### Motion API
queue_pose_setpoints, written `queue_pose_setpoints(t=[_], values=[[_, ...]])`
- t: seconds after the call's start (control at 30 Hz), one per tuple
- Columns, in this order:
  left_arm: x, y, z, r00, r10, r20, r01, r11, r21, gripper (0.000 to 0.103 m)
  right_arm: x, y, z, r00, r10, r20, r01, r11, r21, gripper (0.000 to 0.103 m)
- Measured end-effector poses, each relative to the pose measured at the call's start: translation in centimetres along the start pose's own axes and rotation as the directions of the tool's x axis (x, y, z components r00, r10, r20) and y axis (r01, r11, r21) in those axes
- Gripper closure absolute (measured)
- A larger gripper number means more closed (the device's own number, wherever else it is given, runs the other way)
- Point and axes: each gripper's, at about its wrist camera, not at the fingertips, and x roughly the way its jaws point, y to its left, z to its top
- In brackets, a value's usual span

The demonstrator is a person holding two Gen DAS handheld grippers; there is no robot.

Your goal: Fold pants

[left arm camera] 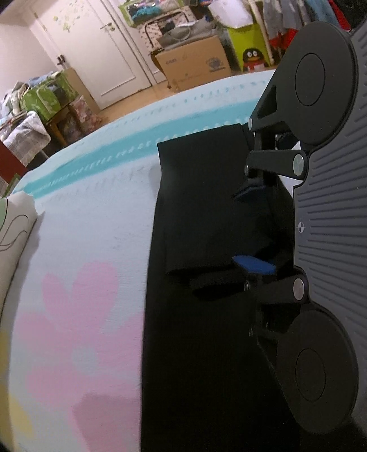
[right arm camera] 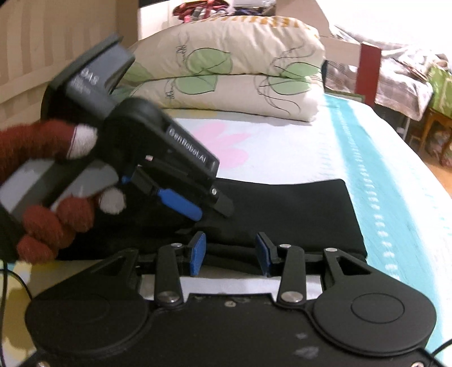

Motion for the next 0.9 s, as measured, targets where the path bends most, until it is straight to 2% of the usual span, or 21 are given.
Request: queue_pose_setpoints(t=[0.07,0.13,0.2,0.27,0.43,0.53,0.57,0.6,0.67,0.7,0.77,0.8,0.9], values=[[0.1,0.2,-0.2,1.000,0.004,0.007,-0.004,1.000,-0.029,0.052,-0.2,-0.3,-0.1,1.000,-0.010,0.001,0.010,1.000,0.011,0.061],[-0.1,0.5,-0.4,1.000,0.002,0.020,0.000,0.997,-0.072,0.052,-0.4,-0.8,-0.5,1.000,-0.013,-0.001,0.013,0.999,0.031,0.061],[-1.4,0.7,-0.9,0.995,0.038,0.093,-0.027,0.992,-0.120,0.052,-0.7,-1.1,-0.6,1.000,-0.015,0.000,0.015,0.999,0.048,0.061],[-2.3,0.6,-1.3,0.988,0.078,0.136,-0.065,0.993,-0.099,0.051,-0.9,-1.3,-0.8,1.000,-0.019,0.005,0.019,0.998,0.059,0.061],[-1.2,1.4,-1.6,0.996,0.075,0.054,-0.069,0.991,-0.111,0.050,0.1,-2.1,-0.5,1.000,-0.012,-0.002,0.013,0.994,0.108,0.061],[-1.0,1.3,-1.5,0.997,0.033,0.065,-0.025,0.992,-0.125,0.030,0.0,-2.5,-0.5,1.000,-0.010,0.002,0.010,0.991,0.135,0.061],[-0.6,1.1,-1.3,0.998,0.009,0.057,-0.001,0.991,-0.135,0.020,-0.3,-2.6,-0.8,1.000,-0.009,0.003,0.009,0.990,0.142,0.061],[0.0,1.0,-1.1,0.999,-0.016,0.046,0.023,0.988,-0.150,0.016,-0.3,-2.8,-0.9,1.000,-0.010,0.001,0.010,0.988,0.152,0.061],[0.5,1.1,-0.7,0.999,-0.026,0.044,0.034,0.980,-0.196,0.016,0.2,-3.2,-0.8,1.000,-0.021,-0.015,0.023,0.985,0.173,0.061],[0.5,1.2,-0.5,0.998,-0.027,0.057,0.039,0.974,-0.223,0.035,0.2,-3.4,-0.8,1.000,-0.024,-0.016,0.027,0.983,0.183,0.061],[0.5,0.9,-0.4,0.998,0.019,0.057,-0.007,0.977,-0.212,0.091,0.2,-3.8,-0.7,1.000,-0.028,-0.014,0.030,0.978,0.205,0.061],[0.7,0.7,-0.4,0.998,0.028,0.051,-0.018,0.983,-0.182,0.095,0.2,-4.0,-0.7,0.999,-0.029,-0.014,0.032,0.976,0.214,0.061],[0.0,0.1,-0.9,0.996,0.058,0.066,-0.053,0.996,-0.077,0.095,0.1,-4.6,-0.6,0.999,-0.038,-0.010,0.040,0.972,0.231,0.061]])
